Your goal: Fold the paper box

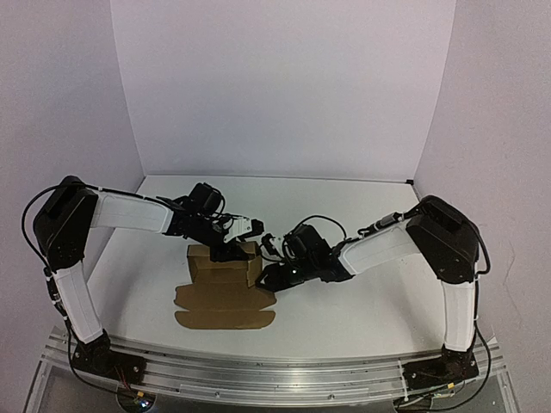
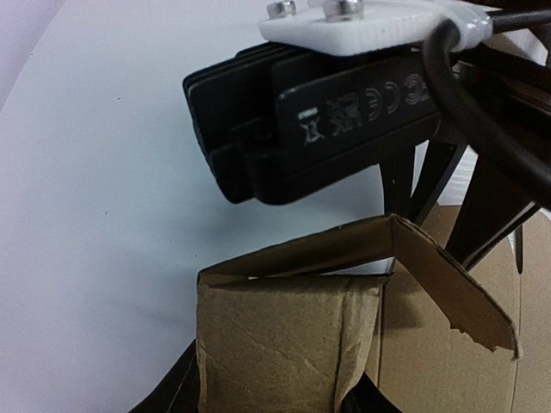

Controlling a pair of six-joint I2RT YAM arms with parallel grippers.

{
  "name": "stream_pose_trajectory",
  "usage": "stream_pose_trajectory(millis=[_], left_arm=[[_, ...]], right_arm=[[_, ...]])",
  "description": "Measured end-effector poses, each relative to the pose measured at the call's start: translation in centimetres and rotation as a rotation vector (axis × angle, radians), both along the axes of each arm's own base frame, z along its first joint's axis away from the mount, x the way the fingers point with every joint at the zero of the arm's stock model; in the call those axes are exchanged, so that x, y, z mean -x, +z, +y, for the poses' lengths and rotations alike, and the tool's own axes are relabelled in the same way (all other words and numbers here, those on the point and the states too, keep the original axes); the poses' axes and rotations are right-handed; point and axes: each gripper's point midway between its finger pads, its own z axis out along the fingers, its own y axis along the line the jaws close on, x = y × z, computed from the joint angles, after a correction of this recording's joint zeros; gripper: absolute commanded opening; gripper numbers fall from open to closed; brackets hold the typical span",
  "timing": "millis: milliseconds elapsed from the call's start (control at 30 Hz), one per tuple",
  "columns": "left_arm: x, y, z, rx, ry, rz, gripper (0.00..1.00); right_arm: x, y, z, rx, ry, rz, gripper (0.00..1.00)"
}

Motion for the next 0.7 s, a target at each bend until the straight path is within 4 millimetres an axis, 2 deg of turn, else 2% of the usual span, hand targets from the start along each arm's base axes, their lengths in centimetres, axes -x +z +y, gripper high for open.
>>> stream_pose_trajectory(millis=[167,367,500,600,700], left_arm=[[0.0,0.0,0.0,0.0,0.0,0.001,0.4],[0.1,0.0,0.0,0.001,-0.002,0.003,0.4],[0.2,0.0,0.0,0.004,-0.006,0.009,0.4],[0.2,0.0,0.0,0.009,-0.005,0.019,0.41],[0.4,0.1,0.1,0.009,-0.004,0.034,0.42]], right_arm=[[-0.8,0.9,0.0,0.04,-0.048,-0.104,0.45],[-2.1,1.1,-0.4,0.098,-0.124,-0.207,0.55],[-3.0,2.2,0.3,0.091,-0.12,-0.254,0.59],[-3.1,2.7,0.9,0.085,-0.107,-0.285,0.58],[-3.4,2.6,1.1,0.087,-0.099,-0.308,0.53]])
